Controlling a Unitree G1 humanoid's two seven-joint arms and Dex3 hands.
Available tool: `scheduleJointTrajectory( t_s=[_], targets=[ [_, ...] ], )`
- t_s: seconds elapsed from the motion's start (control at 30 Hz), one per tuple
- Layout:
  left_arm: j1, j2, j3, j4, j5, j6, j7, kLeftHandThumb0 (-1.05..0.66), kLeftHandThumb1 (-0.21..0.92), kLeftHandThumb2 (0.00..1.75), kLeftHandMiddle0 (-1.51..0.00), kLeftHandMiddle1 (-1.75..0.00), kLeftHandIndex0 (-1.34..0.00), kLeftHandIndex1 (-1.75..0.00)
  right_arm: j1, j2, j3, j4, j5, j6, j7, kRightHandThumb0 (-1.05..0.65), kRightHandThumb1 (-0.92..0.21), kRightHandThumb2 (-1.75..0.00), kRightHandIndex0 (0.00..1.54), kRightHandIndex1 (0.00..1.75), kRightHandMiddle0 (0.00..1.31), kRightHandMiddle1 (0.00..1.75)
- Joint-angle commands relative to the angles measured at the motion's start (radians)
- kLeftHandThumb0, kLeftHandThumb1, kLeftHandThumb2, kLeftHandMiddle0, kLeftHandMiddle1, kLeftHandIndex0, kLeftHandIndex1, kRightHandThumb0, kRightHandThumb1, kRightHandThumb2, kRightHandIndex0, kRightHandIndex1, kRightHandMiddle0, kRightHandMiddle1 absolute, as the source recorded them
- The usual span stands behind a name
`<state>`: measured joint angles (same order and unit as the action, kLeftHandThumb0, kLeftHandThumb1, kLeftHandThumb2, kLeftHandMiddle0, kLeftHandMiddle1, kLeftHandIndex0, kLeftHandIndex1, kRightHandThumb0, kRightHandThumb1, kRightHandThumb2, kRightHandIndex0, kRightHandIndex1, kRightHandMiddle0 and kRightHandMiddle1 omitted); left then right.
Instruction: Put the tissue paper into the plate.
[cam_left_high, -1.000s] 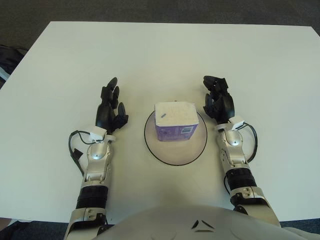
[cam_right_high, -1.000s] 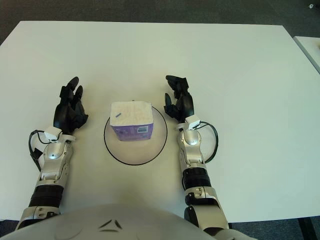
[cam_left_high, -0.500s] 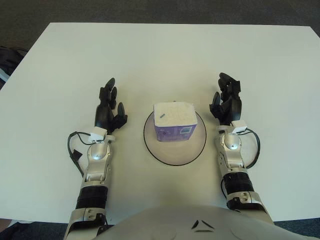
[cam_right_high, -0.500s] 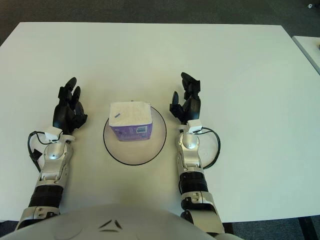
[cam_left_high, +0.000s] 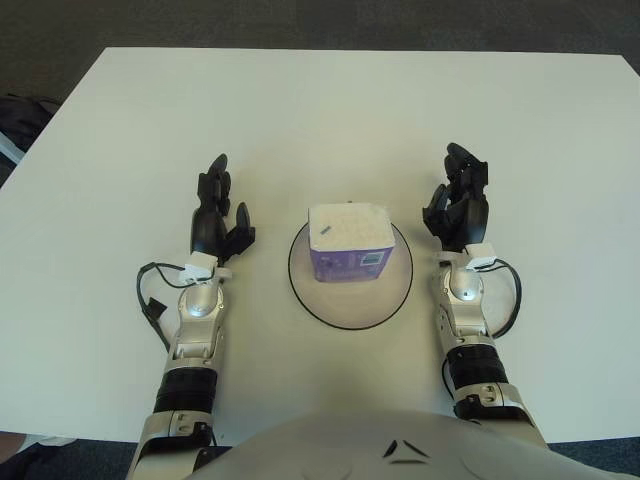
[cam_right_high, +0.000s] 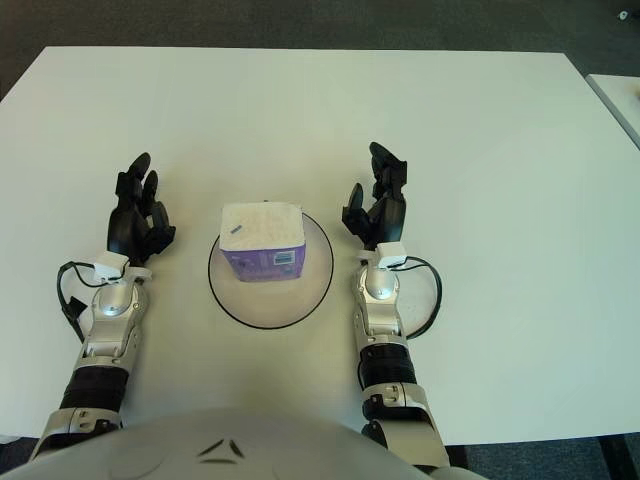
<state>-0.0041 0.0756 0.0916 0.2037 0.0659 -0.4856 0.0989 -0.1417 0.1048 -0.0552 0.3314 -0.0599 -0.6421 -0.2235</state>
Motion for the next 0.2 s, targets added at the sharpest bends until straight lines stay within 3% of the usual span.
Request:
scheduleJointTrajectory(
  t_s=[0.0, 0.17],
  targets=[
    [0.094, -0.022, -0.021, 0.150, 0.046, -0.011, 0.026, -0.66, 0.92, 0.81, -0.23, -0.02, 0.00, -0.46, 0.166, 0.008, 0.007, 0.180, -0.009, -0.007, 0.012, -0.55, -0.92, -0.83, 0.23, 0.38, 0.00, 0.79],
    [0.088, -0.015, -0.019, 0.151, 0.045, -0.007, 0.034, -0.68, 0.92, 0.81, -0.23, -0.02, 0.00, -0.46, 0.157, 0.003, 0.011, 0.176, -0.005, 0.000, 0.027, -0.56, -0.92, -0.82, 0.23, 0.37, 0.00, 0.81]
  ],
)
